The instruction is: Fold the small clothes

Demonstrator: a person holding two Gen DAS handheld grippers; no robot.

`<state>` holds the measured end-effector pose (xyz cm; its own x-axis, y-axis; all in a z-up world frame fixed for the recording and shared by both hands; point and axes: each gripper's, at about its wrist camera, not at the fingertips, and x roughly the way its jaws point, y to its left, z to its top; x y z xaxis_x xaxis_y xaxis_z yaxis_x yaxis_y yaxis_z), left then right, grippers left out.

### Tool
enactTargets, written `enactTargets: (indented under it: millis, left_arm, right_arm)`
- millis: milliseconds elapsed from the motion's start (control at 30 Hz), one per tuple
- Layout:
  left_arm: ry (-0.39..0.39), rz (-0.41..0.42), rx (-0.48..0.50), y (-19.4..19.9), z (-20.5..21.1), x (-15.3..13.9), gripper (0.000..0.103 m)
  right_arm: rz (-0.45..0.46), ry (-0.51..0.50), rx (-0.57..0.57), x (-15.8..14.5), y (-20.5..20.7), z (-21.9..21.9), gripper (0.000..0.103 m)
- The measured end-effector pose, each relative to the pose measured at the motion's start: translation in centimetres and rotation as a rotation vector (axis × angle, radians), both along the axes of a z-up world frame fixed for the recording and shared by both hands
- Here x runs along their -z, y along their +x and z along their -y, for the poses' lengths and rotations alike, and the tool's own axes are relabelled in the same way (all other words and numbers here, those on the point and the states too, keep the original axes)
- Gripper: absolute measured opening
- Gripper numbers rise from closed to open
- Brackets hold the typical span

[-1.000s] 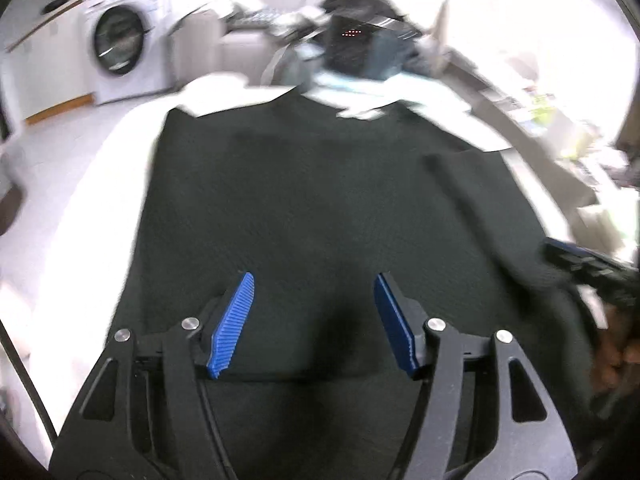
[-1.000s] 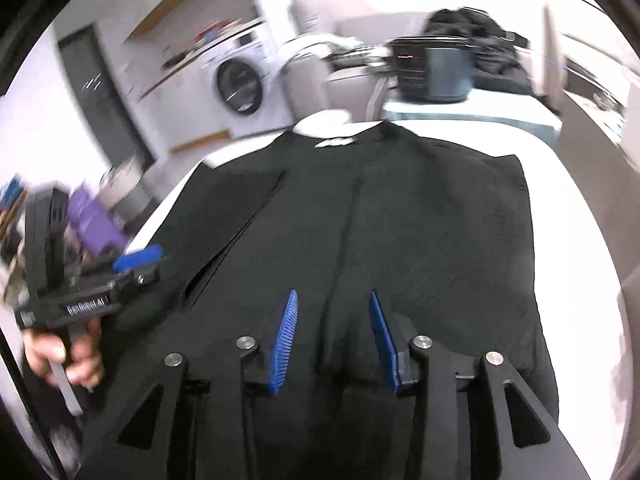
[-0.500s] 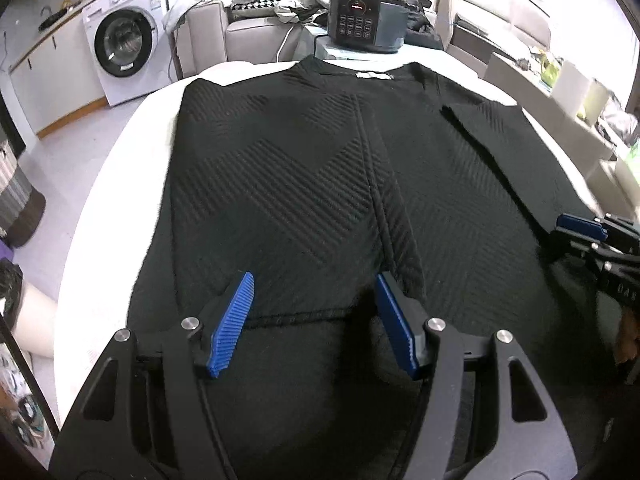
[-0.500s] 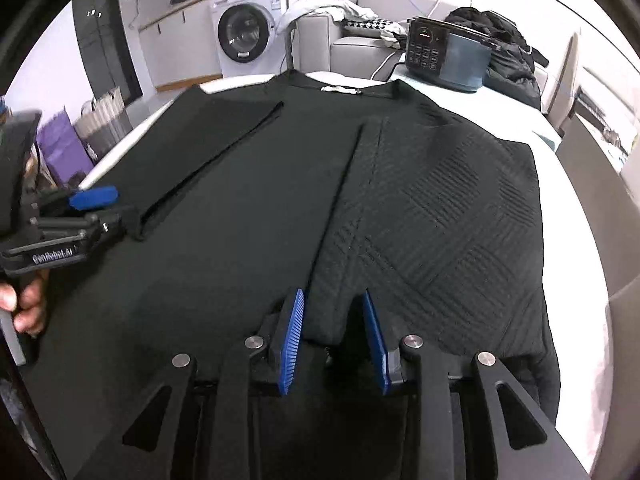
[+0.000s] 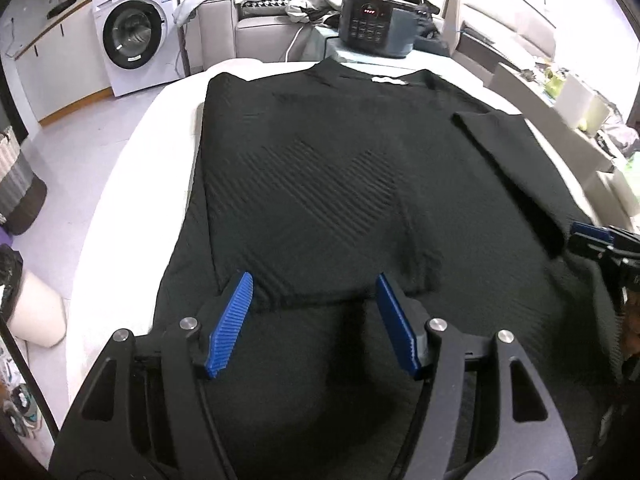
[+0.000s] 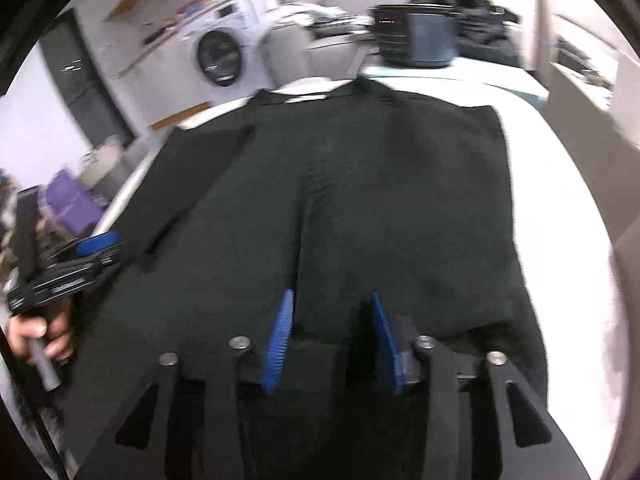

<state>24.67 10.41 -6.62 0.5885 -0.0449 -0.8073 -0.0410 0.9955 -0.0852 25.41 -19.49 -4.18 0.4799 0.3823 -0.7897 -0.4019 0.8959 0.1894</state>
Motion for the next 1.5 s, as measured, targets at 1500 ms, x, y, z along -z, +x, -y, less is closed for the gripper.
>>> enactTargets:
  millis: [1500]
  left_arm:
    - [-0.032, 0.027, -0.120, -25.2, -5.8, -0.8, 0.064]
  right_arm:
    - [0.012, -0.112, 0.147, -1.2, -20.4, 11.2, 0.054]
